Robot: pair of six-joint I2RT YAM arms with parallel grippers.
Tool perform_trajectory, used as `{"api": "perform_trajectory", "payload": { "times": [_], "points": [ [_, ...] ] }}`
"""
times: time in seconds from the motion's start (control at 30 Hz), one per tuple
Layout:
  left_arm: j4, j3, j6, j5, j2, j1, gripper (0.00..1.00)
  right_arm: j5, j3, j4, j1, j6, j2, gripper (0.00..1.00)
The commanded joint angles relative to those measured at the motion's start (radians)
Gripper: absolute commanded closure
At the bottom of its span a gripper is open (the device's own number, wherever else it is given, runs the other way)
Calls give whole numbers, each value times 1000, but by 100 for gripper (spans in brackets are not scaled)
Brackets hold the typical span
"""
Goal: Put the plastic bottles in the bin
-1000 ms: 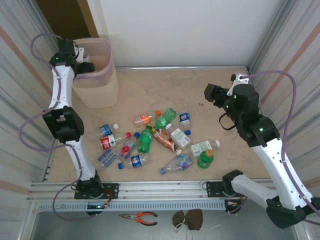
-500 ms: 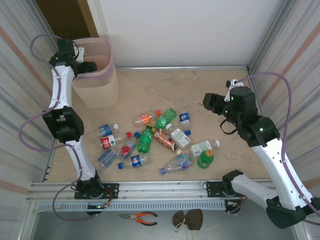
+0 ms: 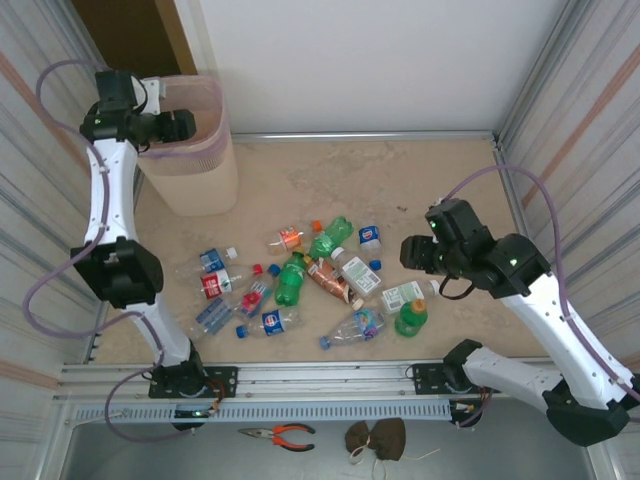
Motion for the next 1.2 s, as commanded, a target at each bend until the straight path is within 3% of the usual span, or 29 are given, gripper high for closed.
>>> {"api": "perform_trajectory", "payload": {
  "times": [0.0,0.57,0.93,1.17],
  "points": [
    [56,-70,-48,107,-97,-16,20,66,6,-196,66,123,14,42],
    [169,-387,-83,204,-386,-150,20,-61,-248,-118,145,207,11,45],
    [188,-463,-96,229,-474,-182,20,-43,-266,-105,145,193,72,57],
    [195,-505,-100,232,-492,-189,20,-48,-261,-138,145,214,57,57]
  ]
}}
